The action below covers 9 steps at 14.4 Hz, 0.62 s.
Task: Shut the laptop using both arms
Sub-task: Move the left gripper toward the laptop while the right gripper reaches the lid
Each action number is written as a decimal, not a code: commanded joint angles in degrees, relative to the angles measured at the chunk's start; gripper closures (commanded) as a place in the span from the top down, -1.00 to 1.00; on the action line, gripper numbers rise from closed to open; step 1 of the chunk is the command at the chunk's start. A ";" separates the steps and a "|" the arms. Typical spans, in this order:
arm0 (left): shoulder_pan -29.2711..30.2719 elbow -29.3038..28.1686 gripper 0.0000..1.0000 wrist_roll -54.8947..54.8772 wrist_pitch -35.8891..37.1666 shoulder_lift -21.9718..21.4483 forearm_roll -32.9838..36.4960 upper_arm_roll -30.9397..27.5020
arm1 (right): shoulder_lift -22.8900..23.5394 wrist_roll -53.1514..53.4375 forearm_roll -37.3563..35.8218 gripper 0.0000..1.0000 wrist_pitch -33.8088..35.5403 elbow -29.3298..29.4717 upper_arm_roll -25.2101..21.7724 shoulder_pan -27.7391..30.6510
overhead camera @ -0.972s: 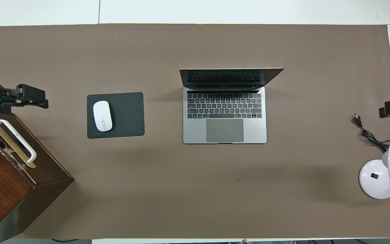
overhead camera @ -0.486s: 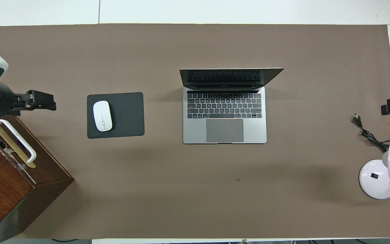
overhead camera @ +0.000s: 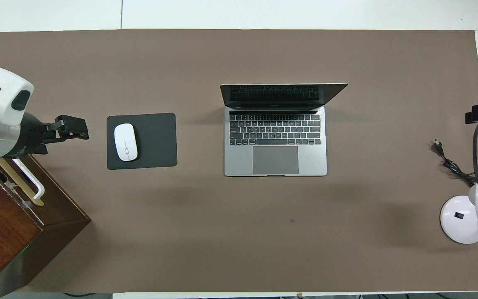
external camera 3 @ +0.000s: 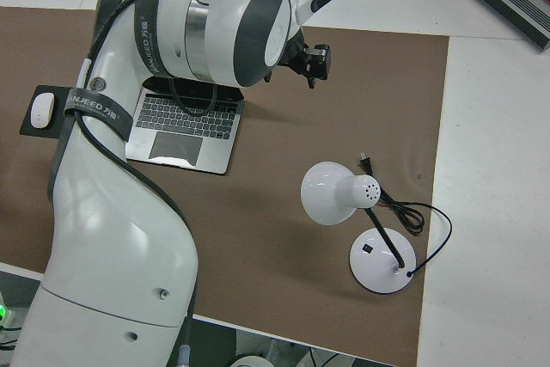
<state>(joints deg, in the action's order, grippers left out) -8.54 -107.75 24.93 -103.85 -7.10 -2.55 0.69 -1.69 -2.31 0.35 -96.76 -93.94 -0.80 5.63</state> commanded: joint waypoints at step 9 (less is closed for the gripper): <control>-6.84 -3.08 1.00 31.98 -1.18 -2.40 -0.62 -0.25 | 31.64 1.95 -1.32 -0.70 -1.40 35.04 0.27 -0.88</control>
<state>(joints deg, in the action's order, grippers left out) -13.11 -108.17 52.07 -103.87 -7.30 -2.80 1.01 22.54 -2.30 0.35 -98.30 -68.45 -0.99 5.38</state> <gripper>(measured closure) 0.000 0.678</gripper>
